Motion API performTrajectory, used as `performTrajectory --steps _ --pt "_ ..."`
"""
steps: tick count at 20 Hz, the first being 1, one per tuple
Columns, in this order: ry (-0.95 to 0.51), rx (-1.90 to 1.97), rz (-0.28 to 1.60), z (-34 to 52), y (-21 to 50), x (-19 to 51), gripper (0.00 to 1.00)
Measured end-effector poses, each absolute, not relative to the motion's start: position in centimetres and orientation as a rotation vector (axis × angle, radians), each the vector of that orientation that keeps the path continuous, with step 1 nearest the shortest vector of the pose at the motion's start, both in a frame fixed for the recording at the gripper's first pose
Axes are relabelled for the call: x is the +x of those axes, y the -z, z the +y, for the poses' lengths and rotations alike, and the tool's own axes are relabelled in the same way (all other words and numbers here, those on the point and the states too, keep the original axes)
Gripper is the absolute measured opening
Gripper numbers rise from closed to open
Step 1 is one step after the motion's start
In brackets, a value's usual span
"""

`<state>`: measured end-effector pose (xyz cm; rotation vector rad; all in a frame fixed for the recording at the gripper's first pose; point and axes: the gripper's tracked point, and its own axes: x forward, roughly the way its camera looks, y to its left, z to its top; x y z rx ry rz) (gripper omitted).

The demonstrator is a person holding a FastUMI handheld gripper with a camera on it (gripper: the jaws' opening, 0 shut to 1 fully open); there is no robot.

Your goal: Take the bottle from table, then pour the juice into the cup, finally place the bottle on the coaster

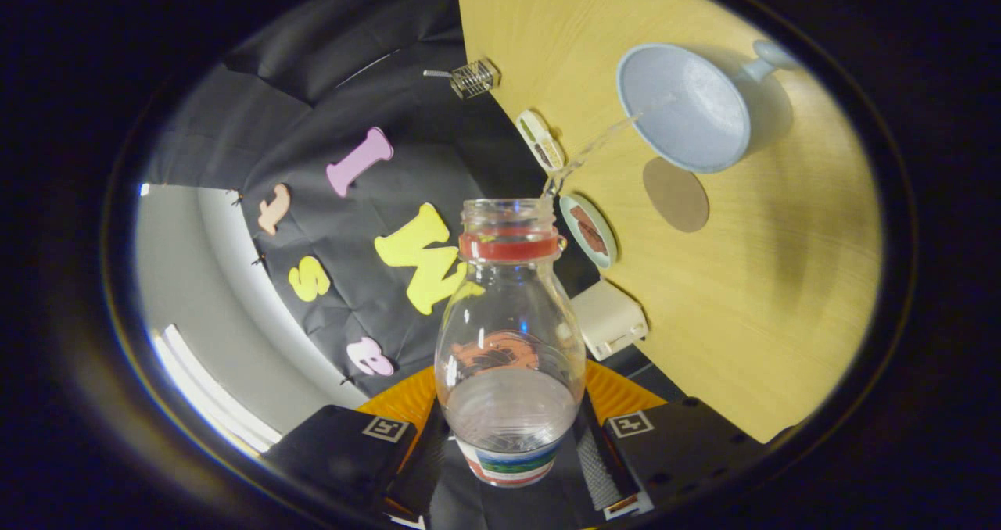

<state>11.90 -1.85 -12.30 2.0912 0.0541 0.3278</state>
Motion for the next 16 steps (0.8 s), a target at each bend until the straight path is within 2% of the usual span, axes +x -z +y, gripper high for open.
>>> performTrajectory --steps 16 --pt "-0.381 2.198 0.020 -2.9 7.7 11.5 0.77"
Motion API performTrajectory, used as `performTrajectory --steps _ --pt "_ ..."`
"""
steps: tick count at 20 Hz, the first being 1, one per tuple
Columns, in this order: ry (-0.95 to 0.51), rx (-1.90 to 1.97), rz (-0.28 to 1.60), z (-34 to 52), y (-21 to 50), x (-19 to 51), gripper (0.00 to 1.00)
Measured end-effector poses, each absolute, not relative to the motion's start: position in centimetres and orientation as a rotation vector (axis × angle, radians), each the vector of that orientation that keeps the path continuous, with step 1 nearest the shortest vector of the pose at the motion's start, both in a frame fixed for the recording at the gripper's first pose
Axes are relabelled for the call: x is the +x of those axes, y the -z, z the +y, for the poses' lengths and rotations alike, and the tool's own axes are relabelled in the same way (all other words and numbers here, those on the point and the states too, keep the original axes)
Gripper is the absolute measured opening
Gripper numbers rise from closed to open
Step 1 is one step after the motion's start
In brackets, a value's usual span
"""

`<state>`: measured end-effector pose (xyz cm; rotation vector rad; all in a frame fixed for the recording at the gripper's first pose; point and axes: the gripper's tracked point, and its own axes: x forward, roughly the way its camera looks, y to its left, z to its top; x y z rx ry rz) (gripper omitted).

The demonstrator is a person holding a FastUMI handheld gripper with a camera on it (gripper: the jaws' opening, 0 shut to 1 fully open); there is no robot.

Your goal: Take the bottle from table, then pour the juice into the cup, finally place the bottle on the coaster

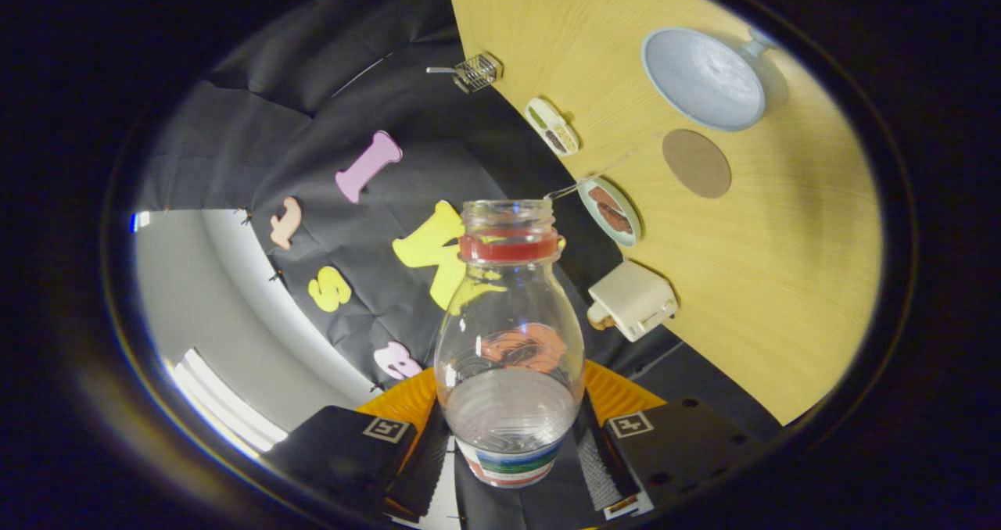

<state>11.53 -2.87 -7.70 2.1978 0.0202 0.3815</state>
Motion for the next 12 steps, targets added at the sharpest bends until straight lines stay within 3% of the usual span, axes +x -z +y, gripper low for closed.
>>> performTrajectory --steps 5,12 --pt "-0.367 2.183 0.004 -3.6 7.5 11.6 0.77" --pt "-0.215 2.141 0.115 -2.9 14.3 12.5 0.77"
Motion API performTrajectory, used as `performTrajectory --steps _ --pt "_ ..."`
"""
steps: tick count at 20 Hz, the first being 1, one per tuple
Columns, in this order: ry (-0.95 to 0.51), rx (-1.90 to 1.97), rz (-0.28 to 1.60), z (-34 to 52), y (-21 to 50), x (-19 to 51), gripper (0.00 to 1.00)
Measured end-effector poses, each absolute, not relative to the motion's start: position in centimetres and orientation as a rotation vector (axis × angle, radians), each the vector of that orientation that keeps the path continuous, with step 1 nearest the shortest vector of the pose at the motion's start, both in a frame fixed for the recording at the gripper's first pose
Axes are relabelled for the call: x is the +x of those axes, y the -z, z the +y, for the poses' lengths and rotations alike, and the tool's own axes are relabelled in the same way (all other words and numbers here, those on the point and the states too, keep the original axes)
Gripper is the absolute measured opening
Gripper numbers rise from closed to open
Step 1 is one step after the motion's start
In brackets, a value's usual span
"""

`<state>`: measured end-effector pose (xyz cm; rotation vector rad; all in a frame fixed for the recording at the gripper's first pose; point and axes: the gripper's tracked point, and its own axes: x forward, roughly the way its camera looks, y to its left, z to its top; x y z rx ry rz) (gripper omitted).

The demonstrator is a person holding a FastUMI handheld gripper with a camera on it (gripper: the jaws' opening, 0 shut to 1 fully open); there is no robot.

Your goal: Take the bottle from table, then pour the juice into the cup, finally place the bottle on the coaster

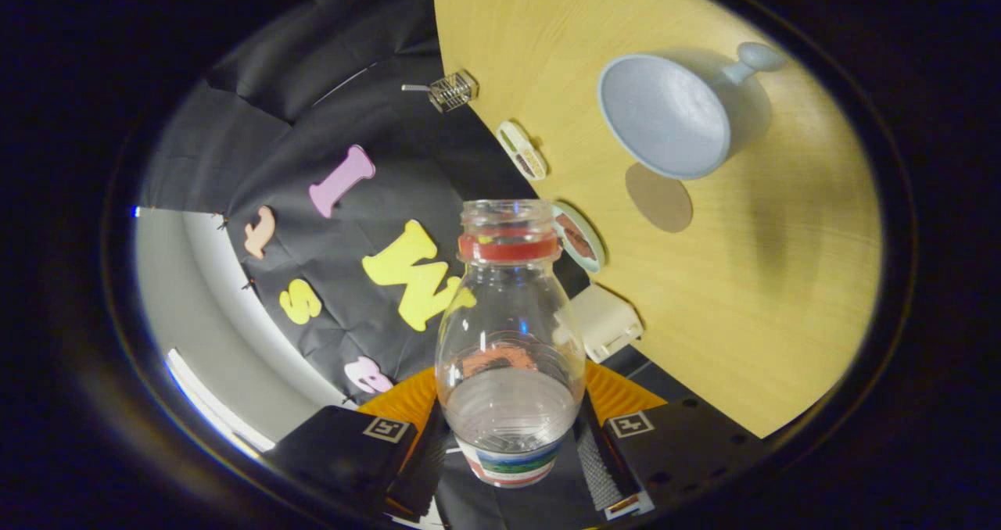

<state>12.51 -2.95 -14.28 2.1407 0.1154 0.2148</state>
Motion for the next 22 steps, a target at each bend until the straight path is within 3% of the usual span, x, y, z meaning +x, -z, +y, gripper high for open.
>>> performTrajectory --steps 22 --pt "0.066 0.536 -0.082 -6.3 9.9 12.9 0.78"
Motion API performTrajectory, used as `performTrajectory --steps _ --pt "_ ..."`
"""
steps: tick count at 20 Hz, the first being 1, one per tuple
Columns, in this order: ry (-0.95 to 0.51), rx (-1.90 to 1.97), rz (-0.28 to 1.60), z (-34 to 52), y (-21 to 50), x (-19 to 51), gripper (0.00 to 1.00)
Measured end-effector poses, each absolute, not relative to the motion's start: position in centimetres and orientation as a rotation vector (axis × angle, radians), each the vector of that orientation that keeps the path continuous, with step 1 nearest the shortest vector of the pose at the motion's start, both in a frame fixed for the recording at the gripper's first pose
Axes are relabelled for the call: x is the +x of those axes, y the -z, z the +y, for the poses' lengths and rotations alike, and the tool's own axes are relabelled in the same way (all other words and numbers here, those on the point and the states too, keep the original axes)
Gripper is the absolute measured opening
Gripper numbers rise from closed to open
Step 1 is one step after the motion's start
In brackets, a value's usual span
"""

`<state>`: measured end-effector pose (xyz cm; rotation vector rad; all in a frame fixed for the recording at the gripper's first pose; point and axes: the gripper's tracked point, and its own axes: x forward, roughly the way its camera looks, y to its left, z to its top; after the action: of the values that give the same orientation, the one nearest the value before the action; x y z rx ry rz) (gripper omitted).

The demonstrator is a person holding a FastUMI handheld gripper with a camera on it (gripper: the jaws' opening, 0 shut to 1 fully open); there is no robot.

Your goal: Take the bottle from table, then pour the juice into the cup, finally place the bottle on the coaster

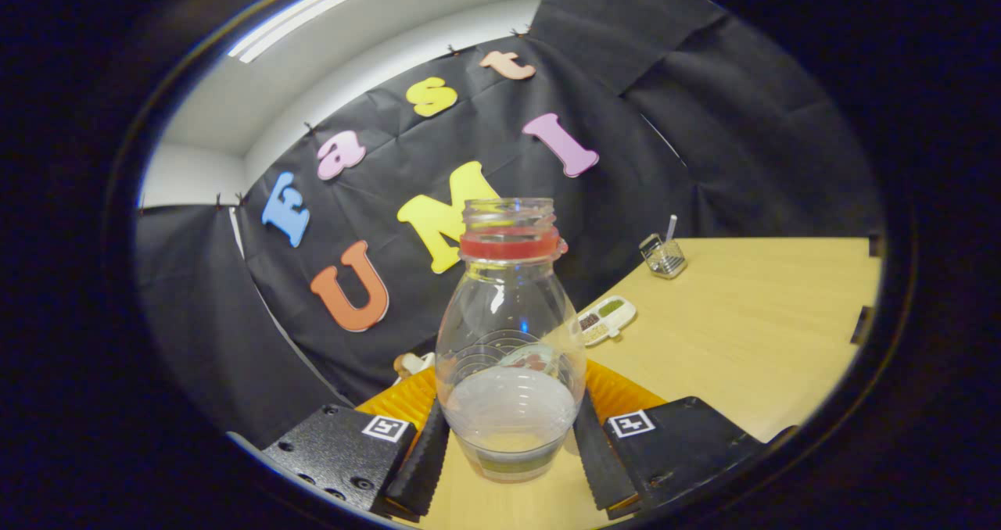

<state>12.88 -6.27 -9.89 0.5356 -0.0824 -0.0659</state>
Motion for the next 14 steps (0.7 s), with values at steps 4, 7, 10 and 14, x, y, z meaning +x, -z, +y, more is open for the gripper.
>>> performTrajectory --steps 4,7,10,14 --pt "0.093 0.312 -0.034 -5.9 10.1 15.0 0.78" --pt "0.059 0.202 -0.008 -4.4 10.9 17.0 0.79" --pt "0.094 0.149 0.044 -4.7 13.6 19.8 0.79" --pt "0.114 0.124 0.059 -4.9 16.2 22.4 0.79"
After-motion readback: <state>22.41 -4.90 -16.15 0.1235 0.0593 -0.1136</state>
